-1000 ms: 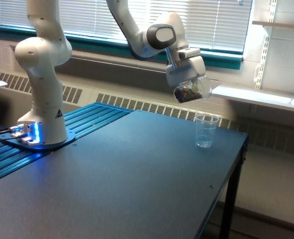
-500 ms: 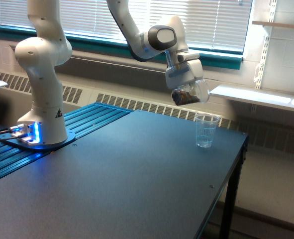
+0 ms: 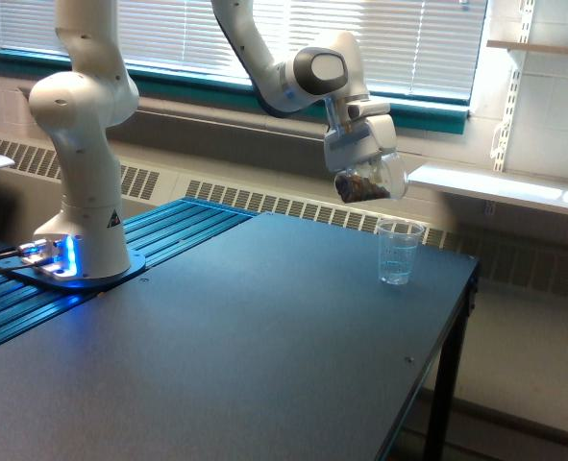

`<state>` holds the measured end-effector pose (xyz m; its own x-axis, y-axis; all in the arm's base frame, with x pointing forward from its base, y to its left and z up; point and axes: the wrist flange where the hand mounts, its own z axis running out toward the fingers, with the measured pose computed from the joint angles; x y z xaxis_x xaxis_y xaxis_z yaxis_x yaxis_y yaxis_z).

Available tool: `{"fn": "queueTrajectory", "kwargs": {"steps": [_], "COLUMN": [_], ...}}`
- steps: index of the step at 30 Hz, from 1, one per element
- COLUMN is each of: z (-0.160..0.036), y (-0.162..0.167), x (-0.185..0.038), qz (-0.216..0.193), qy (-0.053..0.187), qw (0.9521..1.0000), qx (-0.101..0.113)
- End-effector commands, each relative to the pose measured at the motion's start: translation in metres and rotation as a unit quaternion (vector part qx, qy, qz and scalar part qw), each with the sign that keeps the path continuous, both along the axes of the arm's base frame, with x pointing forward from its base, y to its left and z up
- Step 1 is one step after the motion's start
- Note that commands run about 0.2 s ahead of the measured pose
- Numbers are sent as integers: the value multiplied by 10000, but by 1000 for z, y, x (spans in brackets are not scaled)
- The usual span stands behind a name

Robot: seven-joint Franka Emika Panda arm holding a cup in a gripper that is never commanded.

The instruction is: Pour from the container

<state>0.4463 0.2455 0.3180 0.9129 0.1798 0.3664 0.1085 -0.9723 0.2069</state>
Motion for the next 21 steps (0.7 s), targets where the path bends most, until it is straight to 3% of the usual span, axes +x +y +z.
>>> {"fn": "queueTrajectory", "kwargs": {"steps": [1,21], "z": [3,3], "y": [8,15], "x": [1,5], "qz": [-11,-34], "qy": [-10,146], "qw": [9999,9990], "qx": [-119,-415]}}
